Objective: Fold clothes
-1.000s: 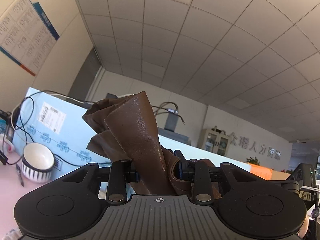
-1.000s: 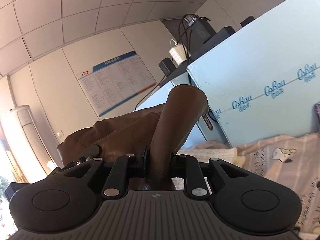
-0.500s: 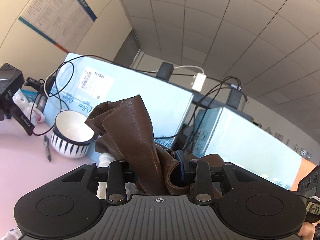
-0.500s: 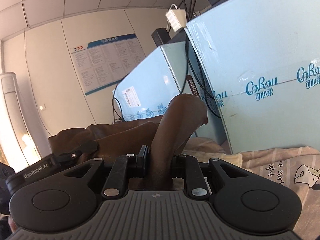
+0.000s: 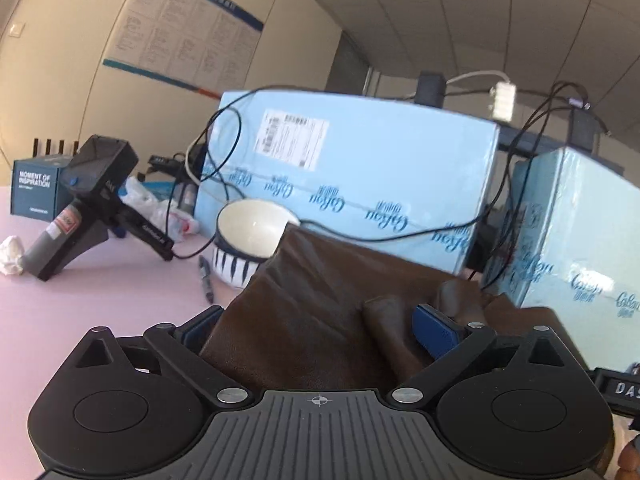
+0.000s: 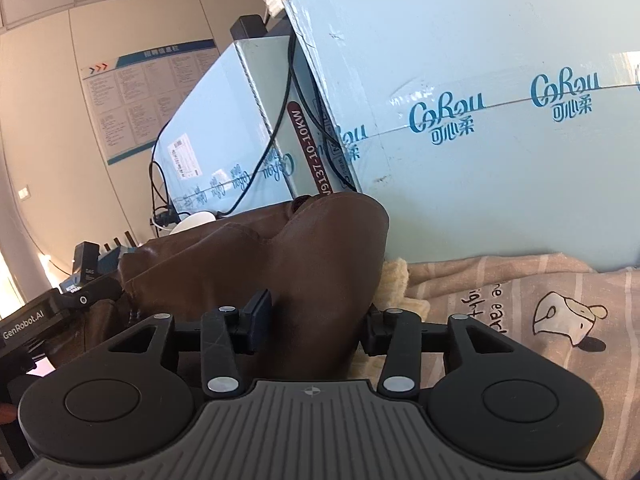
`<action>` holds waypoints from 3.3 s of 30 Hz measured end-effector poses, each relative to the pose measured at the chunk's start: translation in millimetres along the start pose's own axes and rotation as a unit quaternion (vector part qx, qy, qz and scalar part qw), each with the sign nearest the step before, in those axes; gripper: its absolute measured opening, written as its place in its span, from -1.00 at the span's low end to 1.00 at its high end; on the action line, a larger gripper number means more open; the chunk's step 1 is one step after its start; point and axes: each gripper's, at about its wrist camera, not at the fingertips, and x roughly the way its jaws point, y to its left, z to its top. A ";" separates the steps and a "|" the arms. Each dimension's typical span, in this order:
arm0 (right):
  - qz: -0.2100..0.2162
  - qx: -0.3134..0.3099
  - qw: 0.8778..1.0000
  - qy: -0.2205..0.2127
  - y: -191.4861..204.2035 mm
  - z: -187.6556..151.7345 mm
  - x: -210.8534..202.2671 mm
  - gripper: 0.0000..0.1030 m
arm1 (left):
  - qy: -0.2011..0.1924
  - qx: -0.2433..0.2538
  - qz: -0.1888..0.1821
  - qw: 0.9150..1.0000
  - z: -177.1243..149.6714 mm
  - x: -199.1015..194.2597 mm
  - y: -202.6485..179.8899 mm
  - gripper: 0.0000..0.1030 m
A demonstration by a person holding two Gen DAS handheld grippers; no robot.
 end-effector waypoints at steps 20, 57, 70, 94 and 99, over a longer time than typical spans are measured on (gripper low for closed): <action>-0.028 0.026 0.999 -0.023 -1.0 15.5 -82.3 1.00 | -0.131 -0.012 0.061 0.989 -1.8 -85.4 -34.8 1.00; 0.022 -0.107 0.987 -0.114 -2.2 -27.6 -144.2 1.00 | -0.186 0.053 0.211 0.958 -60.6 -168.5 -127.6 1.00; 0.011 -0.115 0.986 -0.117 -0.5 -32.1 -142.6 1.00 | -0.188 0.093 0.213 0.954 -64.0 -168.6 -140.2 1.00; 0.010 -0.140 0.983 -0.123 6.9 -36.3 -144.6 1.00 | -0.174 0.088 0.196 0.961 -64.2 -164.3 -137.4 1.00; 0.010 -0.136 0.983 -0.120 6.1 -35.7 -143.5 1.00 | -0.171 0.084 0.192 0.963 -63.8 -164.3 -136.2 1.00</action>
